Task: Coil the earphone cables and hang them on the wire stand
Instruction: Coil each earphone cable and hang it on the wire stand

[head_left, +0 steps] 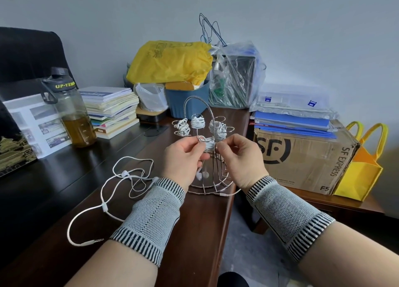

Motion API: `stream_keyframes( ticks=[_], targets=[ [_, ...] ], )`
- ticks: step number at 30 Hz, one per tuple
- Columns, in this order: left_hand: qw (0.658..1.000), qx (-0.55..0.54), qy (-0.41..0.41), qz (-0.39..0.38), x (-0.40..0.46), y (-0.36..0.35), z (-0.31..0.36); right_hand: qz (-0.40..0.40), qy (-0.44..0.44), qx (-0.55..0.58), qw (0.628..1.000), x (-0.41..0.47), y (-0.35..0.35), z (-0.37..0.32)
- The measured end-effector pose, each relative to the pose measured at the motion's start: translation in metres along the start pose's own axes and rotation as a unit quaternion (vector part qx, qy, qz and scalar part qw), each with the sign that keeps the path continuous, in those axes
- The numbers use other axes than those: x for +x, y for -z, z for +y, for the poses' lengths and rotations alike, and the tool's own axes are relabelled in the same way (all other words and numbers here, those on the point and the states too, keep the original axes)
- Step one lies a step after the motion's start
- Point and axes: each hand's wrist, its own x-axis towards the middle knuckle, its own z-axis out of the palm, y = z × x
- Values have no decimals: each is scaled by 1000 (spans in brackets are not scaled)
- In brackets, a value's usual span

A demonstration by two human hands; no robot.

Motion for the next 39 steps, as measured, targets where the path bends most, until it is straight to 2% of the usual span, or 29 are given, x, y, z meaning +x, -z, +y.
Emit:
stream_keyframes(
  ticks=[10,15,28,36,39],
  targets=[
    [998,-54,8,8,0,0,-5,14,-9,5,1000,2,0,1],
    [1000,-21,1,1,4,1,-11,12,2,2,1000,3,1,1],
    [998,-57,-2,18,2,0,-9,5,39,-9,999,1,-1,1],
    [998,-57,15,24,2,0,-8,-22,-22,-108,994,12,19,3],
    [998,-51,14,34,2,-1,-8,-21,-9,-184,983,22,27,-10]
  ],
)
